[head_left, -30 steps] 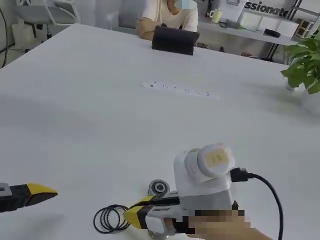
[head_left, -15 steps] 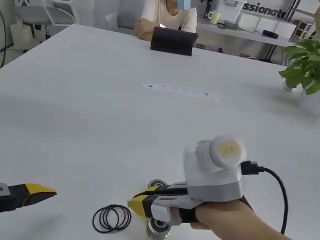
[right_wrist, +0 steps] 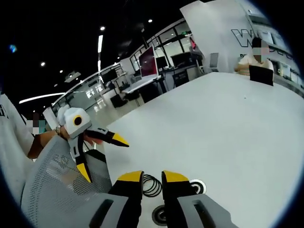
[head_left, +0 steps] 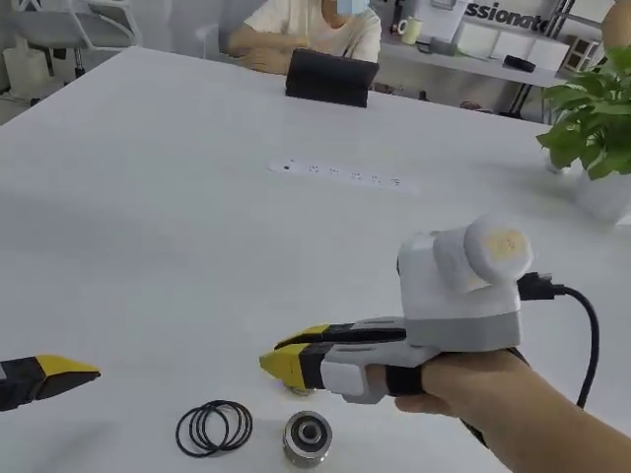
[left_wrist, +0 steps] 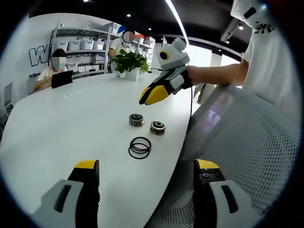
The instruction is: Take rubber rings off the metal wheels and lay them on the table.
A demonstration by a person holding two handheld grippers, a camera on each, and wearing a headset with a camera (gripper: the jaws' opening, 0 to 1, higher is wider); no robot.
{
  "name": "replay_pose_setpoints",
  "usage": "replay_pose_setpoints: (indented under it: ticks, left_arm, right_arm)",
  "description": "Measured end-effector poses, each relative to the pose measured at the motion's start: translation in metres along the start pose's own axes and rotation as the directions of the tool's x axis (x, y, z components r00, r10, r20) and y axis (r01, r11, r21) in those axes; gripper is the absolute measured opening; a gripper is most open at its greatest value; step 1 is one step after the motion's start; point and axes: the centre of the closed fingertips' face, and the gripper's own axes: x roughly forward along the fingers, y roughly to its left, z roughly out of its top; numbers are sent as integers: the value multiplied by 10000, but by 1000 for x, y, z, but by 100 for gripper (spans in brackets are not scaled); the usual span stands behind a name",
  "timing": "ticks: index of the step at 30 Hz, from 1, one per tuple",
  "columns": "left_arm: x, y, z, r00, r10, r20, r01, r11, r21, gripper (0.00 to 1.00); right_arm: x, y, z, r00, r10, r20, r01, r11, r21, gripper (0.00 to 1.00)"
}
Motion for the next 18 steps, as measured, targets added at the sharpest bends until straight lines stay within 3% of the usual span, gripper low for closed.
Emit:
replay_pose_setpoints:
  ticks: [8,18]
  left_arm:
    - [-4,4,5,9998,106,196,-106,9999,13,79]
    - [-10,2,8,9993,221,311,-222,9997,35,80]
  right_arm:
    - [-27,9,18,9972,274,694,-273,9996,-22,16]
    - [-63,16,14,9979,37,647,37,9935,-1138,32]
